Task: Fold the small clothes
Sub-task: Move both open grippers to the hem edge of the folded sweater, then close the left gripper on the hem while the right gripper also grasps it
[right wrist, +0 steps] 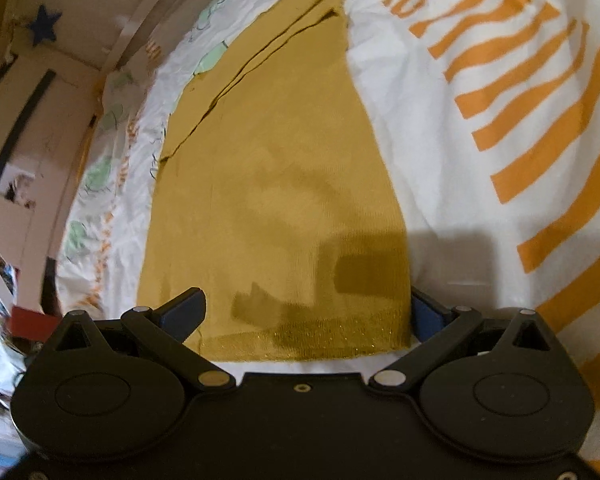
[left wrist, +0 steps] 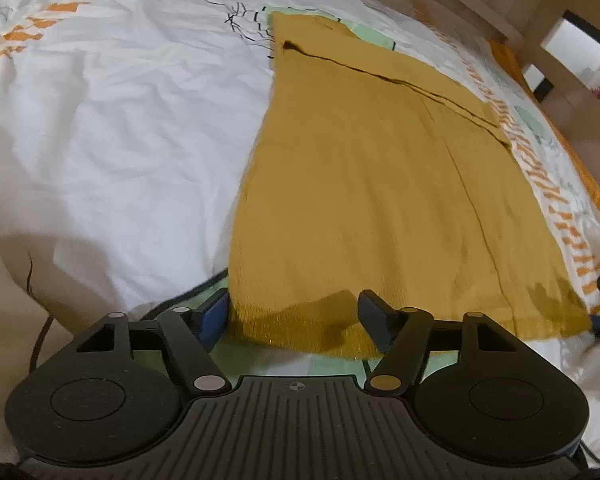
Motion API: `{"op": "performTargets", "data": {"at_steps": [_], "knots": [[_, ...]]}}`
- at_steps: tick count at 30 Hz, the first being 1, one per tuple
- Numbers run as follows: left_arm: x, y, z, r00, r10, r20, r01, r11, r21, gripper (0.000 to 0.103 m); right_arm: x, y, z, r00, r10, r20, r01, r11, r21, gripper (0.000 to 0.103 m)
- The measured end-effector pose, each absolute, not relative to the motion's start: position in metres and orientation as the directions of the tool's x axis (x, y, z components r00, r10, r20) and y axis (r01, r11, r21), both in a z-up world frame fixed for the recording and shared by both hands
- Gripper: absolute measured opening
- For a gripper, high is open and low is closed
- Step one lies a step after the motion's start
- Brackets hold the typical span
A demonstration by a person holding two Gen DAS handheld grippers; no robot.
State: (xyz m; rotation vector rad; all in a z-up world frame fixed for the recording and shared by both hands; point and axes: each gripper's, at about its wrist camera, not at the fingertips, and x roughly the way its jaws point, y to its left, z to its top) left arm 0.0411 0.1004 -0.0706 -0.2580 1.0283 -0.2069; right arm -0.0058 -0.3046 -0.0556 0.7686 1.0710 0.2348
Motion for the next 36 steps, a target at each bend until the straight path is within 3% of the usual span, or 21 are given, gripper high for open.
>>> {"op": "performTargets", "data": {"at_steps": [16, 20, 22, 24, 26, 31, 34, 36], "knots": [[0.04, 0.1, -0.068, 0.518, -0.292, -0.804, 0.065, 0.951, -0.303, 0.048, 0.001, -0.296, -0.061, 0.474, 0.525, -0.707, 0.147, 0.745, 0.651, 0.103], [0.036, 0.109, -0.068, 0.527, -0.297, -0.796, 0.025, 0.942, -0.335, 0.037, 0.001, -0.296, -0.062, 0.477, 0.522, -0.707, 0.142, 0.748, 0.648, 0.103], [0.036, 0.111, -0.068, 0.527, -0.293, -0.797, 0.009, 0.94, -0.34, 0.029, 0.001, -0.295, -0.061, 0.474, 0.52, -0.71, 0.139, 0.752, 0.644, 0.103], [0.036, 0.112, -0.068, 0.532, -0.294, -0.794, 0.005, 0.939, -0.344, 0.015, 0.002, -0.294, -0.061, 0.472, 0.518, -0.713, 0.134, 0.757, 0.639, 0.103], [0.036, 0.111, -0.067, 0.546, -0.305, -0.781, 0.008, 0.933, -0.359, 0.009, 0.001, -0.294, -0.061, 0.474, 0.518, -0.712, 0.132, 0.758, 0.639, 0.103], [0.033, 0.112, -0.063, 0.588, -0.301, -0.751, -0.002, 0.928, -0.373, 0.007, 0.0, -0.292, -0.058, 0.479, 0.506, -0.717, 0.132, 0.766, 0.629, 0.1], [0.031, 0.113, -0.057, 0.623, -0.288, -0.728, -0.006, 0.928, -0.373, 0.007, -0.004, -0.29, -0.054, 0.5, 0.465, -0.73, 0.133, 0.792, 0.596, 0.072], [0.03, 0.114, -0.054, 0.636, -0.284, -0.717, -0.007, 0.928, -0.373, 0.007, -0.008, -0.291, -0.053, 0.518, 0.457, -0.723, 0.138, 0.789, 0.598, 0.037]]}}
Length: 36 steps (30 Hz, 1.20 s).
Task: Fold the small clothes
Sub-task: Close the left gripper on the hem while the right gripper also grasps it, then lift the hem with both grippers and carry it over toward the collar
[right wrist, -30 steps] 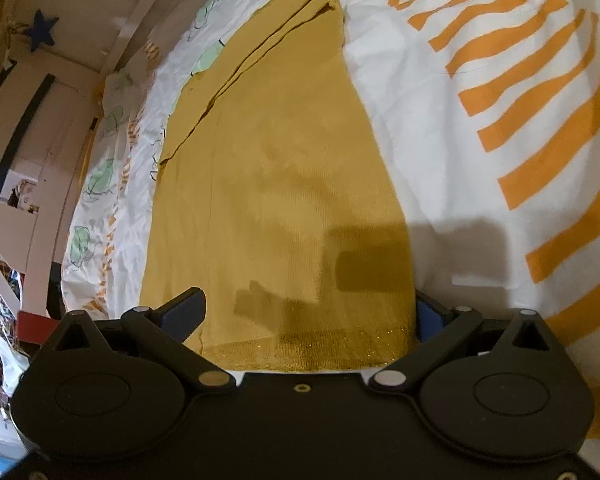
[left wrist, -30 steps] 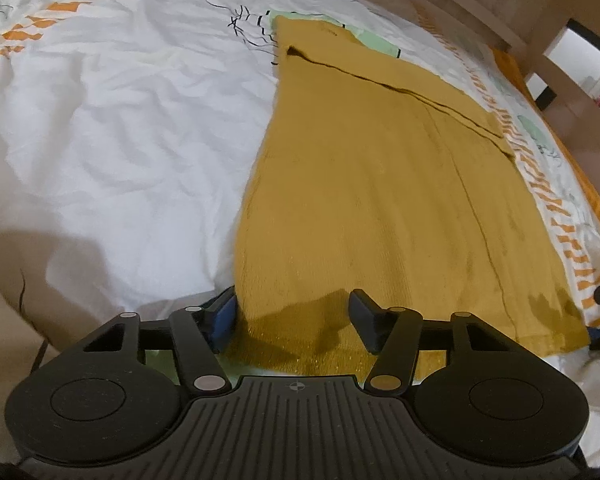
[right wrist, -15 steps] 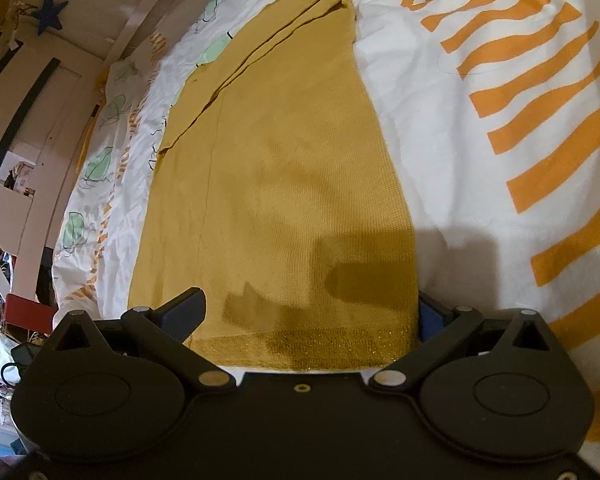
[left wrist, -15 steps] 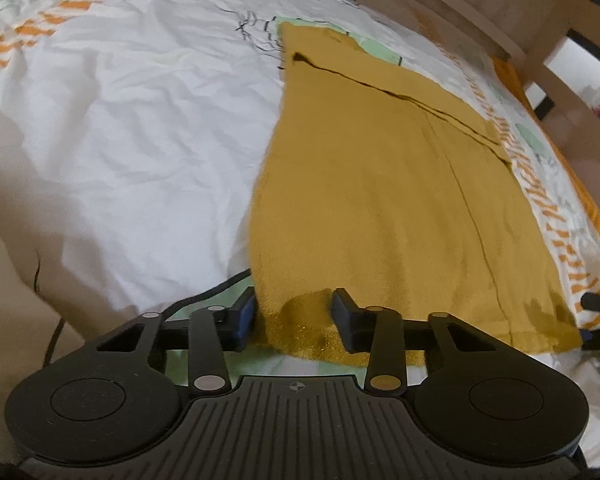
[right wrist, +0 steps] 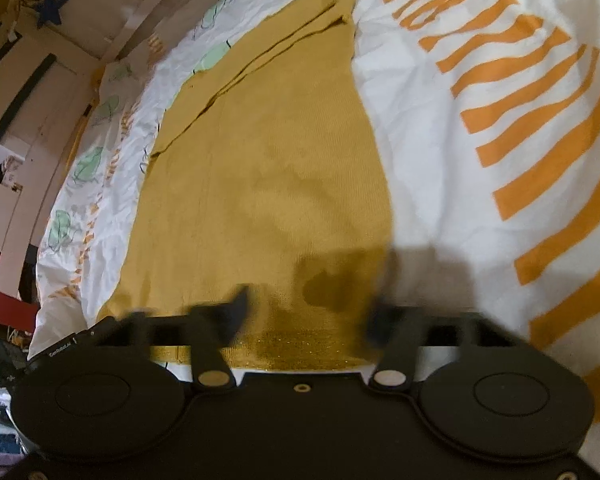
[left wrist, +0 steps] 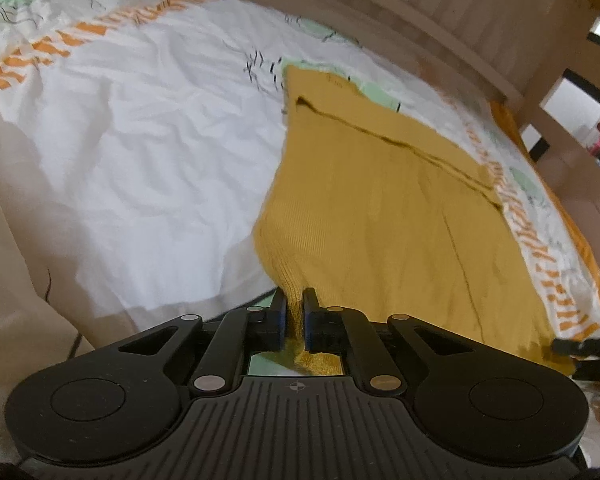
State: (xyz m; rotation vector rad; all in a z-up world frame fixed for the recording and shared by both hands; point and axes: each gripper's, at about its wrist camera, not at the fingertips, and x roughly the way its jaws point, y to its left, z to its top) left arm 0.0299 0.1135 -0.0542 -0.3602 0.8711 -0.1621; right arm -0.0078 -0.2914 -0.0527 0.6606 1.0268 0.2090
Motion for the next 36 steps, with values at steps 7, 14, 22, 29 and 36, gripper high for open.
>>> {"op": "performTargets", "data": {"at_steps": [7, 14, 22, 29, 36], "knots": [[0.027, 0.117, -0.042, 0.682, -0.279, -0.676, -0.007, 0.922, -0.388, 0.006, -0.014, -0.285, -0.036, 0.589, 0.435, -0.681, 0.07, 0.812, 0.58, 0.014], [0.036, 0.117, -0.019, 0.72, -0.285, -0.633, 0.02, 0.92, -0.392, 0.006, -0.015, -0.292, -0.017, 0.687, 0.422, -0.592, 0.036, 0.794, 0.607, 0.014], [0.064, 0.114, 0.008, 0.753, -0.292, -0.59, 0.044, 0.917, -0.397, 0.006, 0.01, -0.301, 0.009, 0.746, 0.414, -0.521, -0.003, 0.784, 0.62, 0.014], [0.098, 0.112, 0.026, 0.786, -0.29, -0.546, 0.062, 0.915, -0.398, 0.006, 0.045, -0.306, 0.029, 0.771, 0.399, -0.496, -0.034, 0.804, 0.594, 0.014], [0.146, 0.112, 0.032, 0.804, -0.286, -0.521, 0.052, 0.907, -0.418, 0.006, 0.09, -0.314, 0.036, 0.785, 0.386, -0.485, -0.029, 0.804, 0.593, 0.014]]}}
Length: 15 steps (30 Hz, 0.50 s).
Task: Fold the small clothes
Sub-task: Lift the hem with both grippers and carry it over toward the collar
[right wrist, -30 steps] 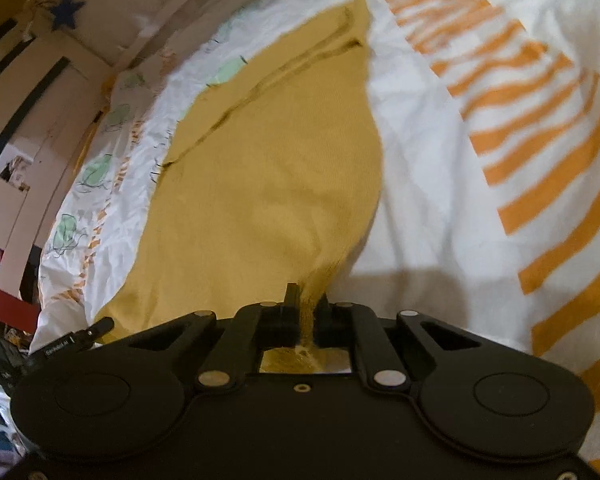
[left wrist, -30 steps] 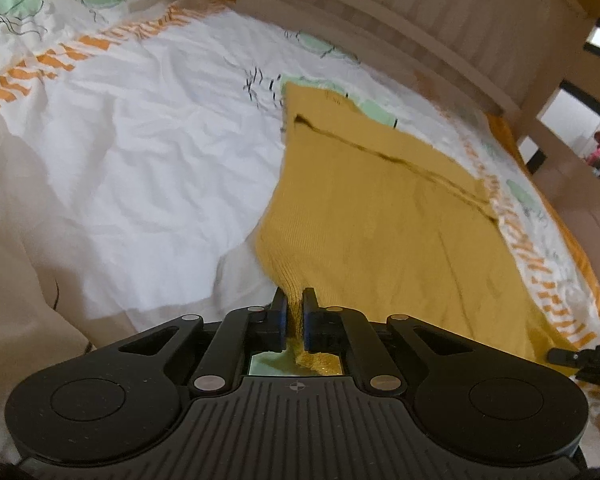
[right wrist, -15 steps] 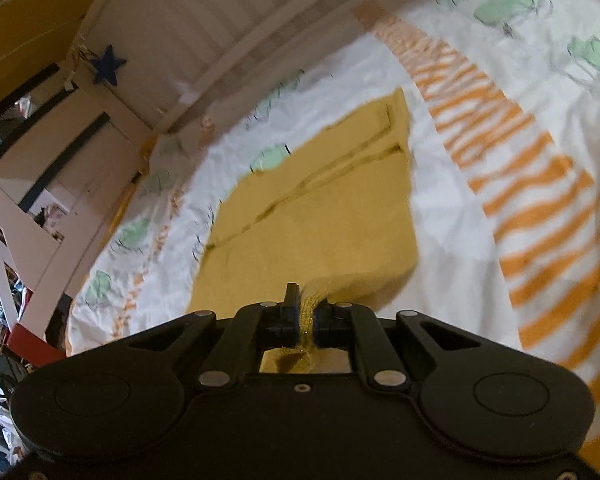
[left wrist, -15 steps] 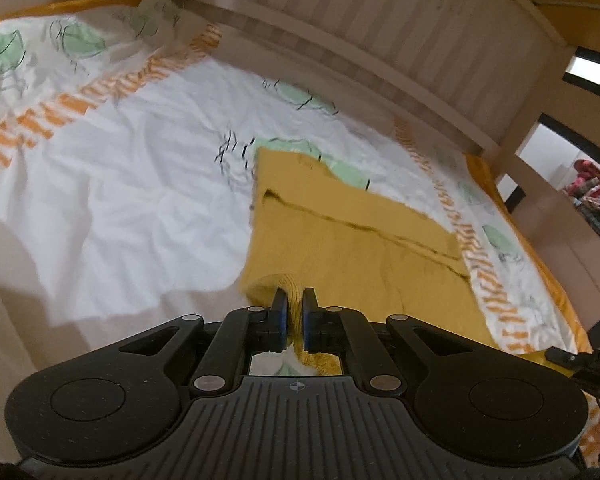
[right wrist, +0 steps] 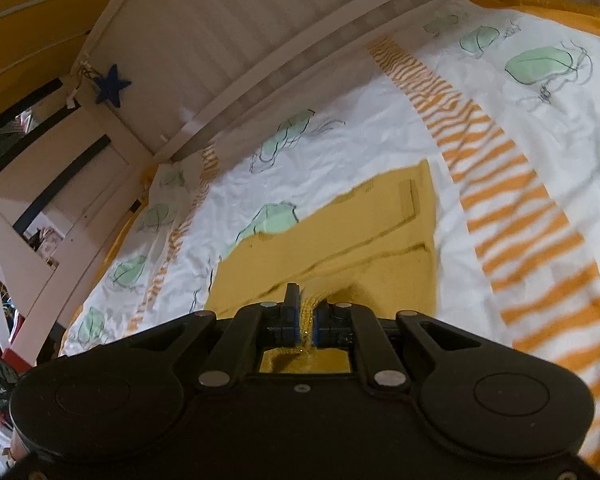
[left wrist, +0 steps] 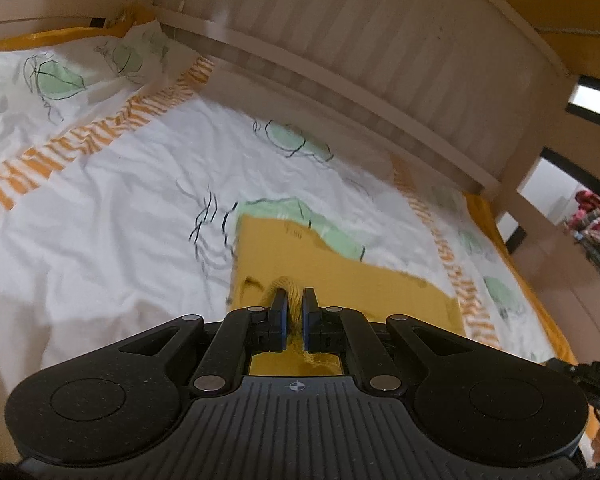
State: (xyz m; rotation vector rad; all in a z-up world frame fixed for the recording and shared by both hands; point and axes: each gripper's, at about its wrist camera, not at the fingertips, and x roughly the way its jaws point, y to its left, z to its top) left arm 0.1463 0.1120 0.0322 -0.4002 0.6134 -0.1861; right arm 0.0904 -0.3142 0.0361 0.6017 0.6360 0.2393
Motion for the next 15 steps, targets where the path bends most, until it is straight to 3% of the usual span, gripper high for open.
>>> {"op": "performTargets", "data": {"at_steps": [15], "knots": [[0.28, 0.092, 0.016, 0.809, -0.226, -0.543, 0.017, 0.932, -0.362, 0.006, 0.231, -0.334, 0.01, 0.782, 0.318, -0.535, 0.057, 0.819, 0.571, 0.014]]}}
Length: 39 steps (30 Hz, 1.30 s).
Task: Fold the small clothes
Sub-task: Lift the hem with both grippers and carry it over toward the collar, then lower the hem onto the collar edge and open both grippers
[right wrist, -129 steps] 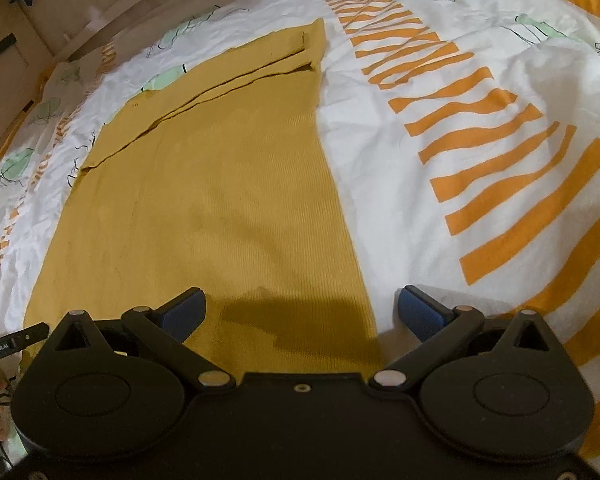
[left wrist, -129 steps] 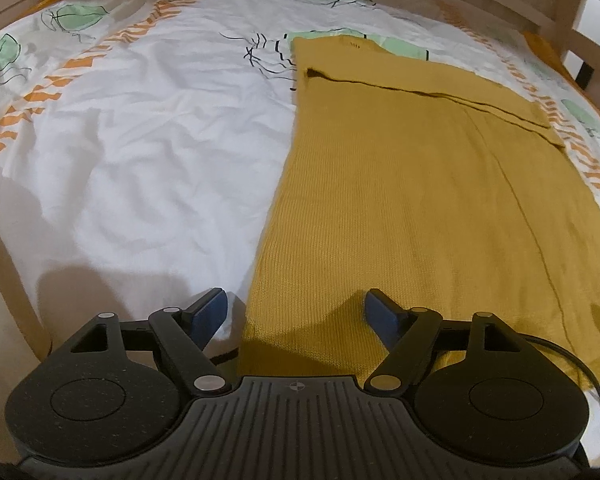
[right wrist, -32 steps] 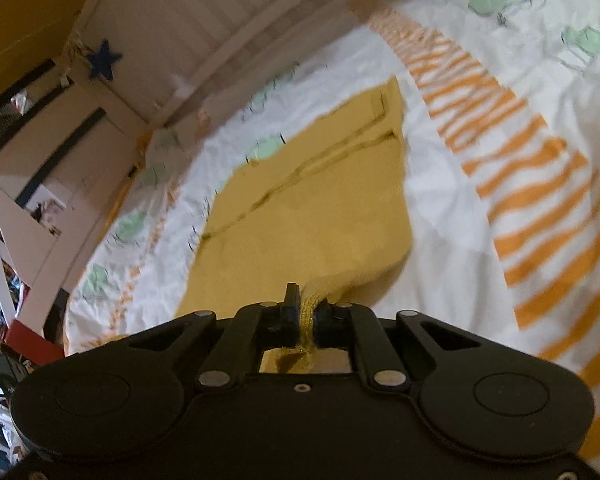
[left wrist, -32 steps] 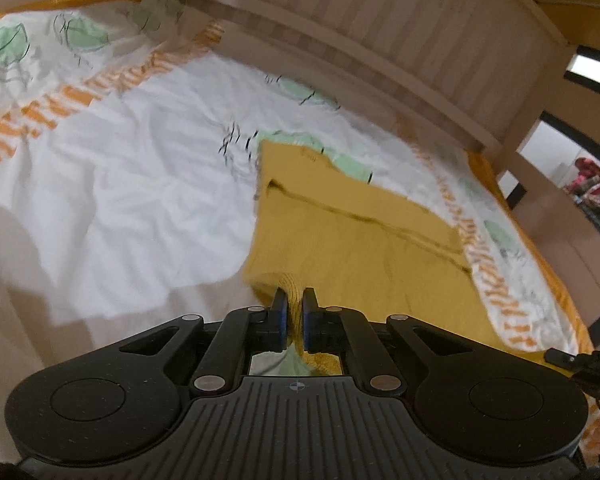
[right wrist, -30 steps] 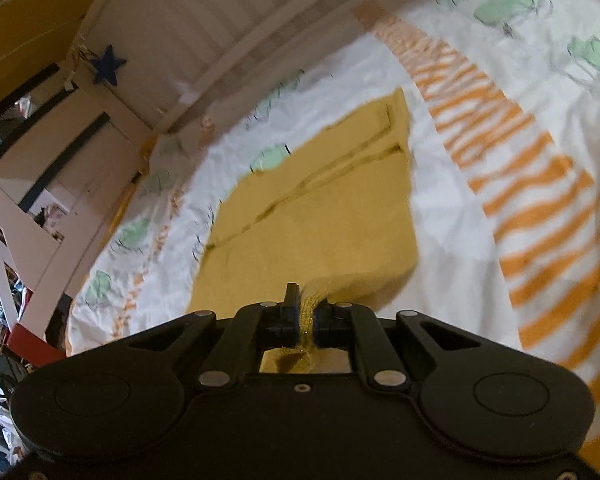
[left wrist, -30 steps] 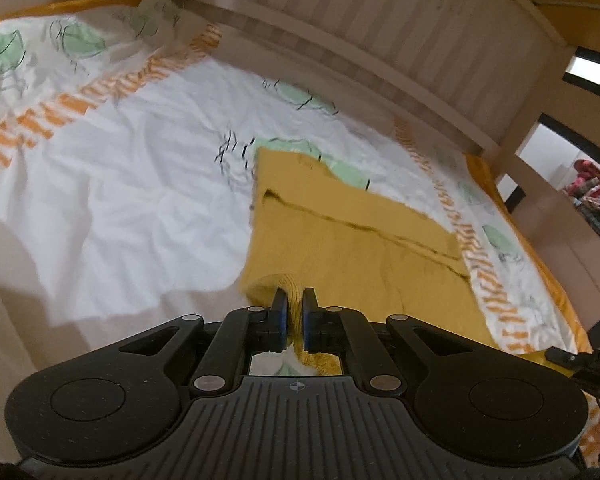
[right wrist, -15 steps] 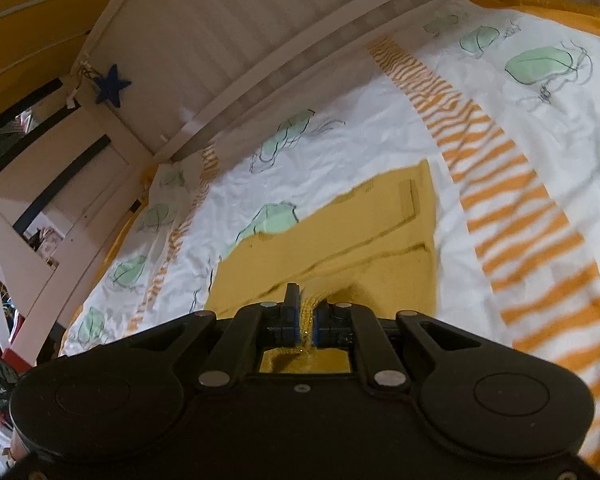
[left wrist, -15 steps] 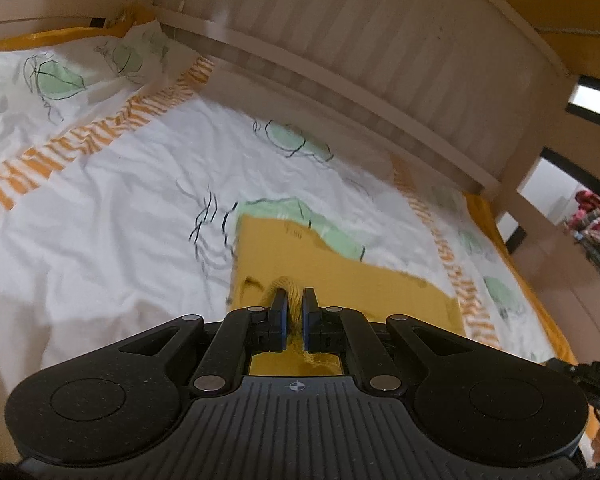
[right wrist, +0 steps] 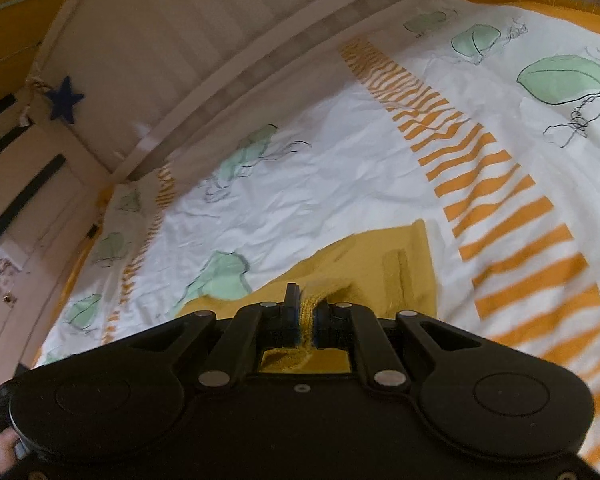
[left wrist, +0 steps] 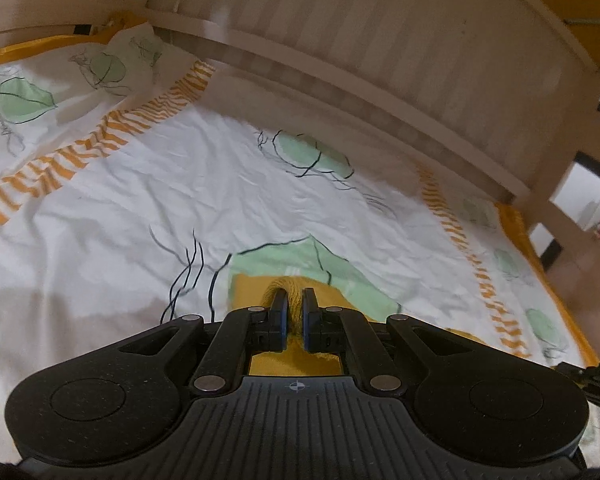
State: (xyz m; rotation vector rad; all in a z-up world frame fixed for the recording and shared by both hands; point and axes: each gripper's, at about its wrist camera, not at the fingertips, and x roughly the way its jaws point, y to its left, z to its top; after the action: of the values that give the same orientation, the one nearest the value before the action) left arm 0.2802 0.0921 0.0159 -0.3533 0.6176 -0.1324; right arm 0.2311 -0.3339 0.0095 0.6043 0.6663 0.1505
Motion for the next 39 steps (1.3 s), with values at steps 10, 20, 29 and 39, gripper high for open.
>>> {"op": "performTargets", "data": {"at_steps": [10, 20, 29, 39], "knots": [[0.349, 0.082, -0.028, 0.765, -0.207, -0.609, -0.034, 0.932, -0.36, 0.006, 0.299, -0.341, -0.03, 0.754, 0.258, -0.604, 0.149, 0.828, 0.54, 0.013], [0.386, 0.092, -0.051, 0.719, -0.164, -0.676, -0.131, 0.922, -0.363, 0.011, 0.32, -0.346, -0.066, 0.74, 0.248, -0.625, 0.211, 0.797, 0.566, 0.017], [0.364, 0.089, -0.016, 0.757, -0.078, -0.649, -0.128, 0.956, -0.265, 0.027, 0.305, -0.36, -0.041, 0.79, 0.182, -0.586, 0.223, 0.804, 0.551, 0.071], [0.301, 0.052, 0.012, 0.685, -0.1, -0.721, 0.0, 0.991, -0.137, 0.03, 0.261, -0.331, -0.012, 0.751, 0.222, -0.622, 0.143, 0.865, 0.481, 0.077]]}}
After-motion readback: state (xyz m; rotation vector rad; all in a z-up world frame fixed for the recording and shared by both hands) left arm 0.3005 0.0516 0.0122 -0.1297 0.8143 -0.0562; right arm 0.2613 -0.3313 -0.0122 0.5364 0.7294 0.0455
